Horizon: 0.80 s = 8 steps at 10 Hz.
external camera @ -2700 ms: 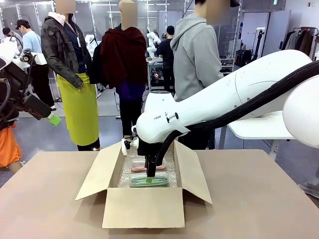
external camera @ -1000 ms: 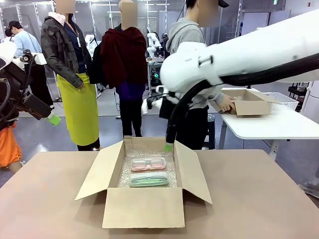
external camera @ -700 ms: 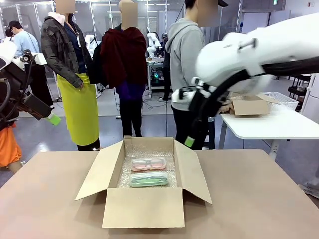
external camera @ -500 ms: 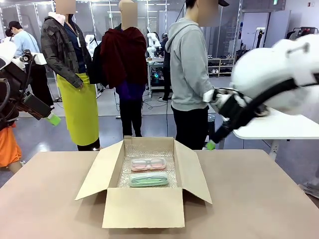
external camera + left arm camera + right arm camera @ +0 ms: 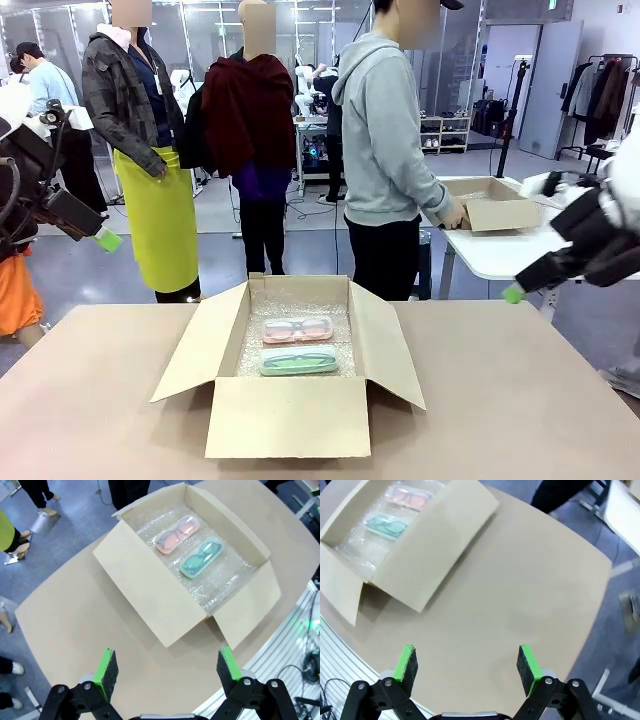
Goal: Pack the glasses set securely to prepare it for shipping.
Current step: Position the Package Box on the left side of the table.
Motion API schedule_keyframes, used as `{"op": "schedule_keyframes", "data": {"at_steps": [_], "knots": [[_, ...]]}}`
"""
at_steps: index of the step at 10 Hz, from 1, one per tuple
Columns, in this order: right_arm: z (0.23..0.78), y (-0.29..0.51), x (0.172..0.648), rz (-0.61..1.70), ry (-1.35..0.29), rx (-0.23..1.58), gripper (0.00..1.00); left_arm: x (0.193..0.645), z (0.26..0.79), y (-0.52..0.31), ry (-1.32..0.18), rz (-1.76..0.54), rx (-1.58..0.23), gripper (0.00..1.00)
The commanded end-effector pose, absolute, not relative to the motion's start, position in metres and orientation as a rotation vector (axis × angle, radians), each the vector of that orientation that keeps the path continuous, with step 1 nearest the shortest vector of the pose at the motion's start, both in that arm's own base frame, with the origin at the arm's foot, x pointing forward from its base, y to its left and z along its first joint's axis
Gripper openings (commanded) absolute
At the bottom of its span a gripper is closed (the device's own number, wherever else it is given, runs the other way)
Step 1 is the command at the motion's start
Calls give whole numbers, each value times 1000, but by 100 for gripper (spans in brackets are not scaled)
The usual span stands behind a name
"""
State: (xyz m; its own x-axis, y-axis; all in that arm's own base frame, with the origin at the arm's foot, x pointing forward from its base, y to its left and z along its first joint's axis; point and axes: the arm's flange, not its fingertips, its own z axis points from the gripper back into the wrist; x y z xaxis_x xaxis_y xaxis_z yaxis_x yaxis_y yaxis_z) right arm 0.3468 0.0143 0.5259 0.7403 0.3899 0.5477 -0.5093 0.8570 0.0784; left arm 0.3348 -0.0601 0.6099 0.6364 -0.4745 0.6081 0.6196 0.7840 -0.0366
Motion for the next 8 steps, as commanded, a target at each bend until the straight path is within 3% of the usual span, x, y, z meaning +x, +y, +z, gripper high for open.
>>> {"op": "schedule_keyframes", "data": {"at_steps": [1, 8], "knots": [[550, -4, 326, 410, -489, 220, 100, 334, 611, -59, -622, -639, -266, 100], [553, -18, 325, 413, -507, 206, 100, 334, 611, -59, -622, -639, -266, 100]]}}
